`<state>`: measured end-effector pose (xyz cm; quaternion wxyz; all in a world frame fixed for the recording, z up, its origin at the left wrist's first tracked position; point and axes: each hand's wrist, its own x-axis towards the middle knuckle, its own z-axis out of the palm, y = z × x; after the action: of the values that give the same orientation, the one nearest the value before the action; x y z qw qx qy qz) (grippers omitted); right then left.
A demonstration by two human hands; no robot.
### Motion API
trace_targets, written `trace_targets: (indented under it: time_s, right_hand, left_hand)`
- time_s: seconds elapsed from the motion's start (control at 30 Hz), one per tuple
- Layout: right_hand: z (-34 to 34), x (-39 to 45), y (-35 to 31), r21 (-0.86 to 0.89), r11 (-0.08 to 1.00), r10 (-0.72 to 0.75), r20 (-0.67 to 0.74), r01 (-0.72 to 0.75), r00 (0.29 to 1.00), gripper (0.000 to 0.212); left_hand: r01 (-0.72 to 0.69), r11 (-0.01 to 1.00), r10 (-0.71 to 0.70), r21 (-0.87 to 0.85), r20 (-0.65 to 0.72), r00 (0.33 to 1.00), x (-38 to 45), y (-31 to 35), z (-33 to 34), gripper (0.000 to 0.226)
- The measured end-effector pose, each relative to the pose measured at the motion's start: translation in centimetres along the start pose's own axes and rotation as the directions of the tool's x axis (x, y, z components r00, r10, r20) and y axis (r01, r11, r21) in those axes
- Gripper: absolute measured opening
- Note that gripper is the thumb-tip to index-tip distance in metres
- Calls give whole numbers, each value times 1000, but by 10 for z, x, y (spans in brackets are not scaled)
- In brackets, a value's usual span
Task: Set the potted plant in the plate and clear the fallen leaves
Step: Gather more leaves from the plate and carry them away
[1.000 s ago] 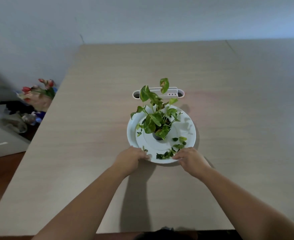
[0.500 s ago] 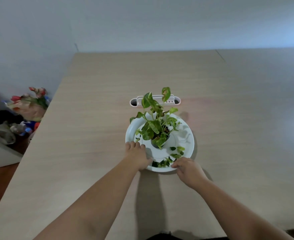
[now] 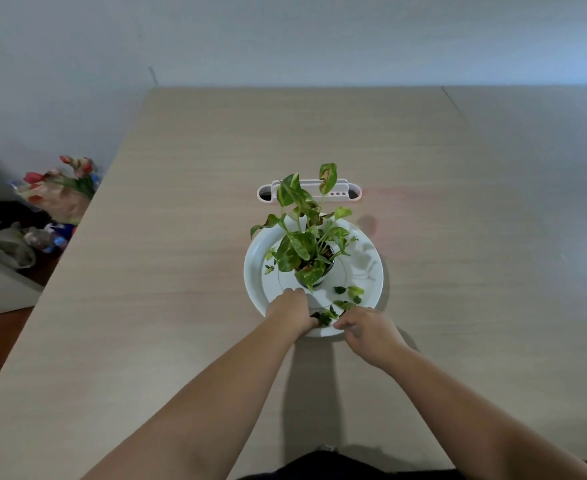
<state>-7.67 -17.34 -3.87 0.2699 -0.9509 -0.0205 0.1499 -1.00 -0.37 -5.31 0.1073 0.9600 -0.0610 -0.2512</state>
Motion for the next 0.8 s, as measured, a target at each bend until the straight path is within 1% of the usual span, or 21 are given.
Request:
trace_targets:
  time_s: [0.13, 0.2, 0.3, 0.4, 0.47, 0.53, 0.57, 0.63, 0.7, 0.8]
  right_hand:
    - [-7, 9, 4, 2, 1000, 9, 51, -10, 999, 27]
    - [-11, 16, 4, 30, 999, 26, 67, -28, 997, 27]
    - [-16, 28, 0, 34, 999, 39, 61, -41, 997, 28]
    - [-13, 47, -3, -24, 998, 62, 28, -62, 998, 30]
    - [-6, 57, -7, -88, 993, 83, 48, -79, 995, 34]
    - [1, 62, -13, -195, 978, 86, 63, -73, 994, 39]
    - [3, 63, -15, -237, 969, 86, 46, -73, 995, 40]
    - [6, 66, -15, -274, 957, 95, 4, -91, 995, 41]
    - [6, 70, -12, -280, 953, 127, 35, -112, 991, 40]
    - [5, 68, -8, -274, 959, 103, 115, -68, 988, 37]
  left_hand:
    - [-7, 1000, 7, 2, 35, 999, 6, -6, -6, 27]
    - [-10, 1000, 9, 12, 62, 998, 8, -9, -8, 16]
    - [-32, 998, 27, 56, 81, 996, 12, -13, -9, 18]
    - [-53, 994, 43, 100, 96, 994, 16, -15, -8, 19]
    - [-48, 996, 42, 77, 84, 996, 15, -16, -7, 18]
    - [-47, 998, 44, 44, 63, 997, 14, -16, -7, 13]
    - [-48, 998, 46, 32, 57, 997, 12, -15, -8, 15]
    - [-39, 999, 38, 3, 50, 998, 9, -12, -9, 31]
    - [-17, 1000, 18, -24, 46, 999, 6, -8, -9, 38]
    - [7, 1000, -6, -25, 52, 999, 7, -7, -8, 38]
